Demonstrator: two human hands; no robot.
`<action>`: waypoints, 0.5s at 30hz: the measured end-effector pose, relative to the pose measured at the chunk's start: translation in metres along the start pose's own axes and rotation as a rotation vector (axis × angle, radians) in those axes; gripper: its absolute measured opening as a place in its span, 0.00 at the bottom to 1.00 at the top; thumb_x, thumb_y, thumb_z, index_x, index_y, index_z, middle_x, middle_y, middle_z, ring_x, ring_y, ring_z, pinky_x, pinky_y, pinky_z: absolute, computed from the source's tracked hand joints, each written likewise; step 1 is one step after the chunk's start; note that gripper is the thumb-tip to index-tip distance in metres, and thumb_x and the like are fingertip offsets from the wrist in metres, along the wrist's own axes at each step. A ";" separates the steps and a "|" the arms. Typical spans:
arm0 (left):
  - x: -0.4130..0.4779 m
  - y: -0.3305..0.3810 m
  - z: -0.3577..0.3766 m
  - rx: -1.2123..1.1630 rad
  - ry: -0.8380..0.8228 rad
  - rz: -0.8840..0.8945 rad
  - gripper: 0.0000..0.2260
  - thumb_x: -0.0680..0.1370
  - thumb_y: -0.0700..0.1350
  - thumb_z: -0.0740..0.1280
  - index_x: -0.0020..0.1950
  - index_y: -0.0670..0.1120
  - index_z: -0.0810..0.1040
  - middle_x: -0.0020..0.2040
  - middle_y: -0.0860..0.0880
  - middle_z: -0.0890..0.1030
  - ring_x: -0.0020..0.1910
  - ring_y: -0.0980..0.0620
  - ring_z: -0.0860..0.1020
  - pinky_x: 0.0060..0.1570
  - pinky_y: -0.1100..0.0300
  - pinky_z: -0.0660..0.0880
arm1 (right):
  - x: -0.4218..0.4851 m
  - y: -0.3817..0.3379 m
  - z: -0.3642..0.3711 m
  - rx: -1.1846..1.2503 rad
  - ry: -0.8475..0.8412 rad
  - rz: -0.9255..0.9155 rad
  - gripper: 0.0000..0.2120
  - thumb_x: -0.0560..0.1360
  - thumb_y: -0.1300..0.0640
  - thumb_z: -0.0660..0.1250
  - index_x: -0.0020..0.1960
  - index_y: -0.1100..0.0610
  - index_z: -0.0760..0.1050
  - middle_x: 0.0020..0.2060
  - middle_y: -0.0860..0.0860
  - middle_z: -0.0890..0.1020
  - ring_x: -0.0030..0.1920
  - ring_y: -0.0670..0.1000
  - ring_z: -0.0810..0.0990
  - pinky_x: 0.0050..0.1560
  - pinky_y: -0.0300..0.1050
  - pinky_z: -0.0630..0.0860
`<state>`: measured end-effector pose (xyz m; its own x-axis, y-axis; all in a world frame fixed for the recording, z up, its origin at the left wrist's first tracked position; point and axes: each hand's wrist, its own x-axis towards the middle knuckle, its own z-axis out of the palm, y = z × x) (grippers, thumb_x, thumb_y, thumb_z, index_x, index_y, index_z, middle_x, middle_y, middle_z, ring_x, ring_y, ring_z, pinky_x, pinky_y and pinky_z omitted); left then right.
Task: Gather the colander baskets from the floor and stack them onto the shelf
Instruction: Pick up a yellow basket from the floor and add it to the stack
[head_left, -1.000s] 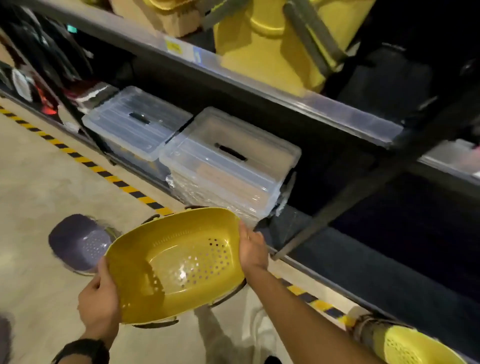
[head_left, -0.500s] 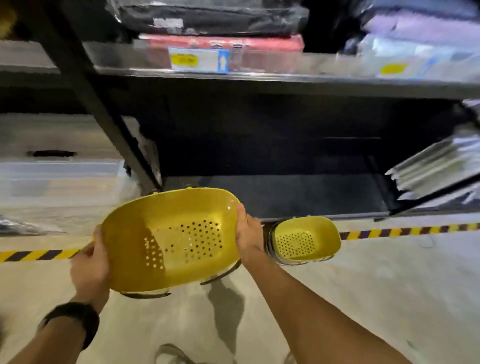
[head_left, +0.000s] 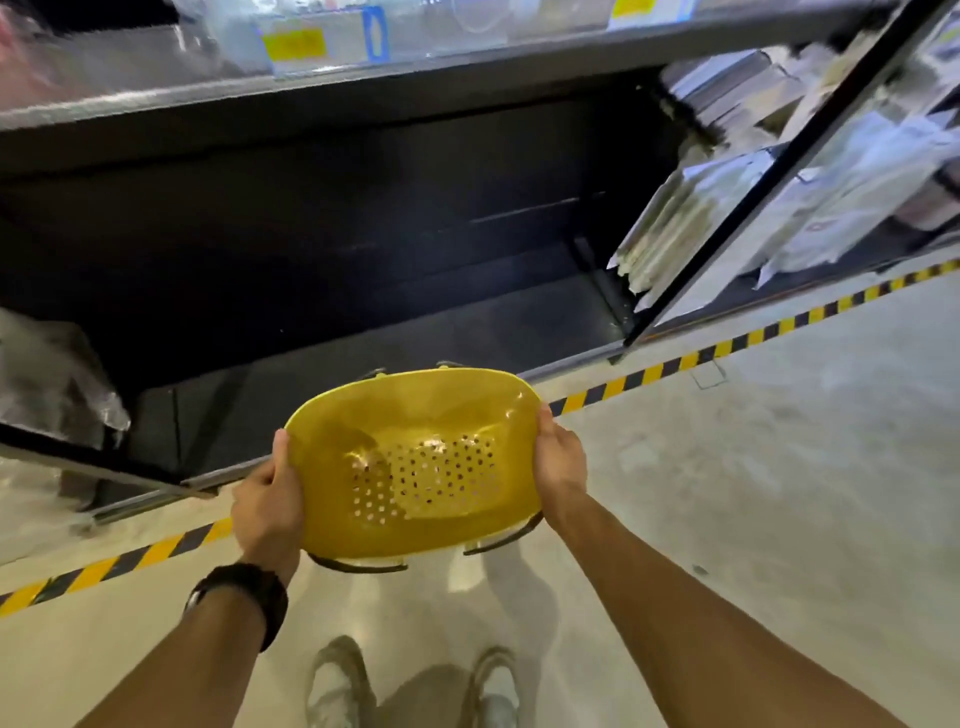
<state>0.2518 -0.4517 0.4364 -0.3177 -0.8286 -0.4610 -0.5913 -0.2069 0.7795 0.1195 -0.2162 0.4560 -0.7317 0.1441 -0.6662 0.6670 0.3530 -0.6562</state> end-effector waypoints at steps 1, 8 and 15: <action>-0.005 0.003 0.014 0.013 -0.004 0.010 0.25 0.80 0.67 0.56 0.53 0.47 0.79 0.50 0.45 0.77 0.46 0.44 0.75 0.48 0.49 0.71 | 0.009 -0.001 -0.011 -0.001 0.022 0.005 0.34 0.78 0.31 0.50 0.66 0.55 0.75 0.62 0.57 0.80 0.61 0.61 0.78 0.66 0.63 0.73; -0.007 0.013 0.072 0.068 -0.021 -0.008 0.21 0.79 0.69 0.56 0.36 0.56 0.73 0.34 0.56 0.76 0.35 0.53 0.74 0.43 0.53 0.70 | 0.058 -0.006 -0.041 0.006 0.090 0.042 0.32 0.79 0.32 0.52 0.68 0.55 0.73 0.64 0.58 0.79 0.60 0.62 0.78 0.65 0.65 0.73; 0.018 0.011 0.081 0.105 -0.070 -0.086 0.30 0.76 0.74 0.53 0.39 0.51 0.80 0.35 0.53 0.81 0.39 0.49 0.80 0.50 0.48 0.80 | 0.093 -0.016 -0.021 -0.053 0.076 0.040 0.29 0.80 0.35 0.52 0.67 0.56 0.74 0.63 0.61 0.78 0.57 0.63 0.77 0.64 0.65 0.73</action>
<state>0.1793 -0.4271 0.4025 -0.3108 -0.7714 -0.5553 -0.6919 -0.2170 0.6886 0.0377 -0.1885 0.4117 -0.7147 0.2284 -0.6611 0.6888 0.3940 -0.6086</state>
